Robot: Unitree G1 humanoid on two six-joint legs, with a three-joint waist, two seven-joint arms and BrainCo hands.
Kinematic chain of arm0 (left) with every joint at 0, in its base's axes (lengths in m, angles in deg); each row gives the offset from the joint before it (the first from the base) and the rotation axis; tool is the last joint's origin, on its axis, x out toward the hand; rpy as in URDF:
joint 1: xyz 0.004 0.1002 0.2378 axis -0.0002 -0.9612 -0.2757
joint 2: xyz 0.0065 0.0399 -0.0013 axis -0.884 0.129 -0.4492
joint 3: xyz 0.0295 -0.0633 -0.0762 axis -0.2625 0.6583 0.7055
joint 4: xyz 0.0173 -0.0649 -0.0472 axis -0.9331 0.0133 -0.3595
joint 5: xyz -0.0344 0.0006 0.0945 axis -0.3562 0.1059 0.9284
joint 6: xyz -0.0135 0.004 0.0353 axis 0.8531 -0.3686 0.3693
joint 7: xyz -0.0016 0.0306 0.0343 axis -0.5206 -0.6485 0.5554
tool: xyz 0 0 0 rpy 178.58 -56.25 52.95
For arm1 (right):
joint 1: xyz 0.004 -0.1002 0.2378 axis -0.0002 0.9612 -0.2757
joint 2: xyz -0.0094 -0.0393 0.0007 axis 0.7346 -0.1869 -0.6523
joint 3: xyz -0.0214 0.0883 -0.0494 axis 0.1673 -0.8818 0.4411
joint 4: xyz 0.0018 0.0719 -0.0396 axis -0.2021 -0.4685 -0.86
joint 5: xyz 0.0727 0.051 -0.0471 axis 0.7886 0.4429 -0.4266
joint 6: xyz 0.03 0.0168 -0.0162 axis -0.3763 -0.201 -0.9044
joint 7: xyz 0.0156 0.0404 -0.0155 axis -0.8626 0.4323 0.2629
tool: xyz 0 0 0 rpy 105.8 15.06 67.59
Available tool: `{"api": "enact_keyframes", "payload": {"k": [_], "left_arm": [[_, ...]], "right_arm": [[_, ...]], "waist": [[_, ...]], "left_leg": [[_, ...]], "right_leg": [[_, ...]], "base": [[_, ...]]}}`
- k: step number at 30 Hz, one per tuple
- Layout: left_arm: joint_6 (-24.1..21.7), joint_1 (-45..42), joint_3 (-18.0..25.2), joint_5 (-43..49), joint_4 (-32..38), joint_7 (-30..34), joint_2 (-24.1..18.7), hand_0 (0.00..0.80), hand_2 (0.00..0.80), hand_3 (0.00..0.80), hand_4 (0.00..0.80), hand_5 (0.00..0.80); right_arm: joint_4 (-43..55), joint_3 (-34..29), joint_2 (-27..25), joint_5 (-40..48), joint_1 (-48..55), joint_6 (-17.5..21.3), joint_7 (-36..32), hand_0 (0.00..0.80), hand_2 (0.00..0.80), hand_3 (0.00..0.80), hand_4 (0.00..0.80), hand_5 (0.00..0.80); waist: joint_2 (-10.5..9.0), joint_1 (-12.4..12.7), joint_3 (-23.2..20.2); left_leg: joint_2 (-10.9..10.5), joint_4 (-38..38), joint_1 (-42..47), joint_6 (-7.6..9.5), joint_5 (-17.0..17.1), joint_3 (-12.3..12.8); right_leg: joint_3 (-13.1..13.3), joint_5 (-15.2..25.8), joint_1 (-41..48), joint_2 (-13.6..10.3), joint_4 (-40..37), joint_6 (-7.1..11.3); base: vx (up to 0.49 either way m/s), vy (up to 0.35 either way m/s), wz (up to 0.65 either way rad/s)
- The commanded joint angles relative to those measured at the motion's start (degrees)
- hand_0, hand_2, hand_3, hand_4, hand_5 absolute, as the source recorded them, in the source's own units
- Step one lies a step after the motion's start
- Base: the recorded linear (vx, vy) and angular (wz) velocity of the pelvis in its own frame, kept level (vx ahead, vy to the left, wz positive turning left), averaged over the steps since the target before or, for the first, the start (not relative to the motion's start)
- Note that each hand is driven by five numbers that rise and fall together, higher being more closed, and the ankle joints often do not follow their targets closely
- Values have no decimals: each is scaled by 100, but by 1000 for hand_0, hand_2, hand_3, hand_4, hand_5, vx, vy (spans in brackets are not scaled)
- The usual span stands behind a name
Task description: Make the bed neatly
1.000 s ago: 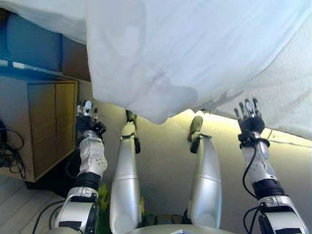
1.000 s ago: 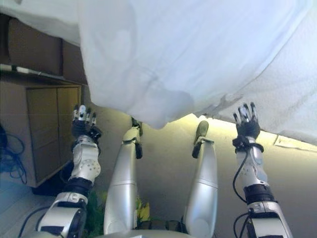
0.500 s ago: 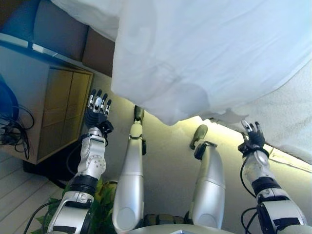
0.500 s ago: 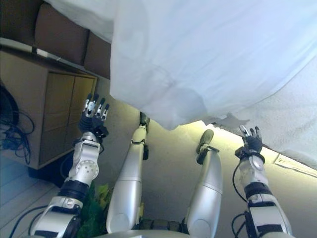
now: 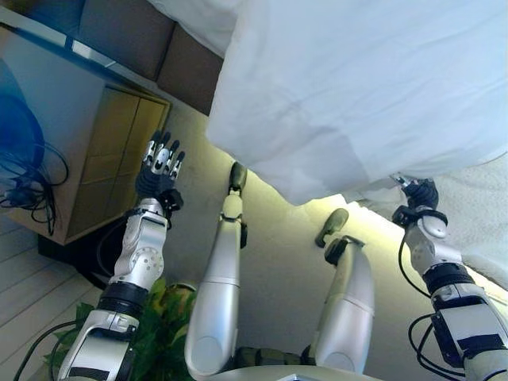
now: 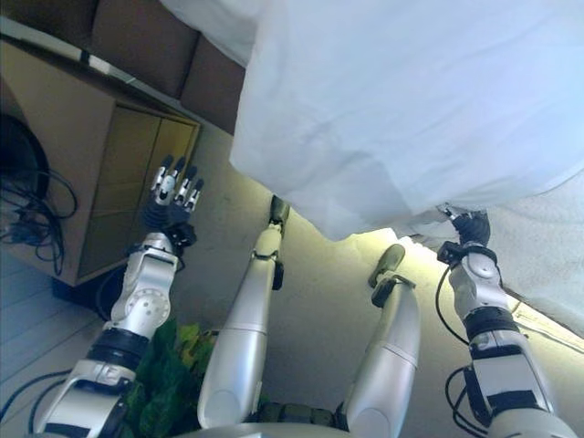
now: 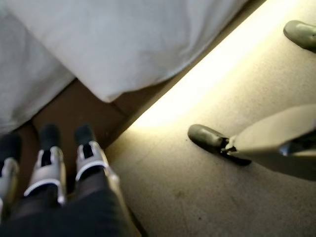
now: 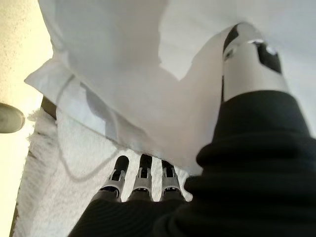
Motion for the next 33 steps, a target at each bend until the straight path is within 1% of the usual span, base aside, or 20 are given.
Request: {"api": "enact_keyframes", "payload": {"k": [1,6,7,8,9,20,27,33], "left_arm": [[-104,-8,104,-139,268,47,-63,0,0,0,0,0],[-88,-6,113,-183,238,81,-72,0,0,0,0,0],[-94,-16,114,-201,229,94,-71,0,0,0,0,0],[-89,-23,113,-197,234,85,-62,0,0,0,0,0],[-83,-39,115,-191,262,69,-54,0,0,0,0,0],[-118,-68,157,-193,215,113,13,0,0,0,0,0],[-206,-125,208,-177,200,134,66,0,0,0,0,0],[-356,-94,294,-129,116,94,34,0,0,0,0,0]], "right_arm": [[680,204,-263,-374,-126,82,-92,0,0,0,0,0],[773,282,-289,-419,-238,-37,-124,0,0,0,0,0],[781,299,-285,-434,-250,-59,-140,66,66,66,66,66],[798,315,-275,-440,-247,-90,-133,424,424,424,424,424],[818,317,-274,-439,-243,-121,-129,800,800,800,800,800],[716,261,-180,-237,-142,-131,-287,800,800,800,800,800],[556,0,-27,38,258,-114,-421,800,800,800,800,800],[292,-253,80,379,679,163,-647,800,800,800,800,800]], "waist": [[178,141,-79],[203,139,-90],[210,138,-91],[215,139,-94],[223,139,-96],[235,98,-115],[213,12,-124],[125,-98,-102]], "left_leg": [[69,1071,-285,204,-831,100],[55,1133,-355,193,-842,111],[57,1135,-359,192,-842,115],[55,1140,-363,191,-843,117],[45,1154,-379,189,-844,117],[68,1239,-400,157,-891,125],[82,1413,-457,151,-985,123],[64,2146,-743,172,-1303,93]], "right_leg": [[267,1689,-236,-185,-1179,226],[305,1672,-339,-188,-1085,227],[309,1670,-351,-192,-1076,227],[315,1667,-361,-193,-1070,226],[326,1667,-385,-193,-1052,224],[388,1614,-450,-165,-943,210],[485,1509,-540,-82,-714,160],[633,1156,-823,123,121,37]], "base": [[0,0,0],[0,0,0],[0,0,0],[0,0,0],[0,0,0],[1,0,0],[-5,-1,0],[-83,-41,-3]]}}
